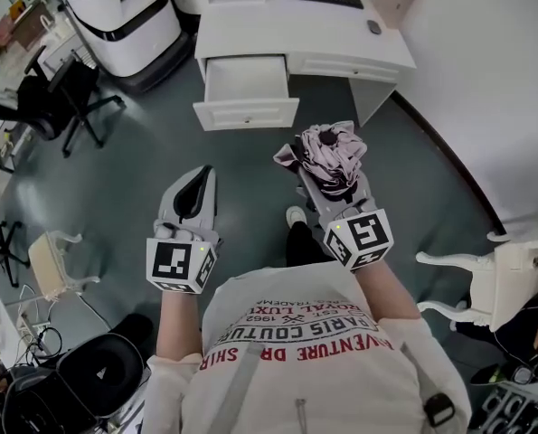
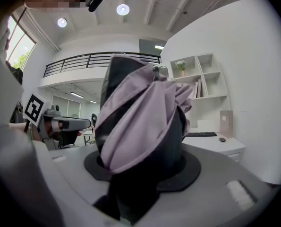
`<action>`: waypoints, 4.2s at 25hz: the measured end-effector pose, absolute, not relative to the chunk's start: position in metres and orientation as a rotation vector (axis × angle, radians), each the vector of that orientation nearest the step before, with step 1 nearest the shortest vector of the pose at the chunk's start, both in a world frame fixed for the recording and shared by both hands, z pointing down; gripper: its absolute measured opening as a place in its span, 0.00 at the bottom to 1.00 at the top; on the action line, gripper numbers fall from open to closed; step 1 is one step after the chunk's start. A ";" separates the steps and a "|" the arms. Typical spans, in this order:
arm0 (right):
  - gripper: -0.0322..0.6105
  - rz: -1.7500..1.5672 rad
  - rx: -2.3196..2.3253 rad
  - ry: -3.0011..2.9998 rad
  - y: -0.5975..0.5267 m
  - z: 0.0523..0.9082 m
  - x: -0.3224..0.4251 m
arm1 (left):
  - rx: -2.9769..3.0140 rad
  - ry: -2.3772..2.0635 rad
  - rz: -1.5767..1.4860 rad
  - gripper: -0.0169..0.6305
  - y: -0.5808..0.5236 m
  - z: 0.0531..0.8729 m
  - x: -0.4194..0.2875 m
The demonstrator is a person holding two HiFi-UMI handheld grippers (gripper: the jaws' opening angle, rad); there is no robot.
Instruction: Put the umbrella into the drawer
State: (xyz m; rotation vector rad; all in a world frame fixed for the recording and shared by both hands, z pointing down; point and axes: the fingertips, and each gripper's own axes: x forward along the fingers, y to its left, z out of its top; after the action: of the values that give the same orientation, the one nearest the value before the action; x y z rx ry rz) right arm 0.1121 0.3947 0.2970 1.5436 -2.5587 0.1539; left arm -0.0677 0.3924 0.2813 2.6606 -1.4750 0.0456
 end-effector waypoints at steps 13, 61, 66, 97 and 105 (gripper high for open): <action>0.37 0.222 1.354 -2.667 0.191 0.313 0.146 | 2.541 -1.674 0.074 0.04 0.219 0.289 -0.036; 0.39 0.595 0.444 -2.049 -0.069 0.742 0.000 | 2.409 -1.422 0.096 0.04 -0.109 0.533 -0.107; 0.39 0.626 0.398 -1.939 -0.064 0.792 0.005 | 2.390 -1.417 0.100 0.04 -0.112 0.555 -0.115; 0.40 0.625 0.660 -2.217 -0.092 0.627 0.010 | 2.349 -1.562 0.158 0.04 -0.109 0.473 -0.106; 0.08 0.519 0.880 -2.448 -0.110 0.491 0.027 | 2.453 -1.553 0.167 0.04 -0.105 0.397 -0.089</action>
State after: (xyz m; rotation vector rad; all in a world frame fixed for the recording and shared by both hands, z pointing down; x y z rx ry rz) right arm 0.0275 -0.1097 0.4908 0.8802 -2.4476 0.5195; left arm -0.0890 -0.1052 0.3973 2.4532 -1.5527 0.1672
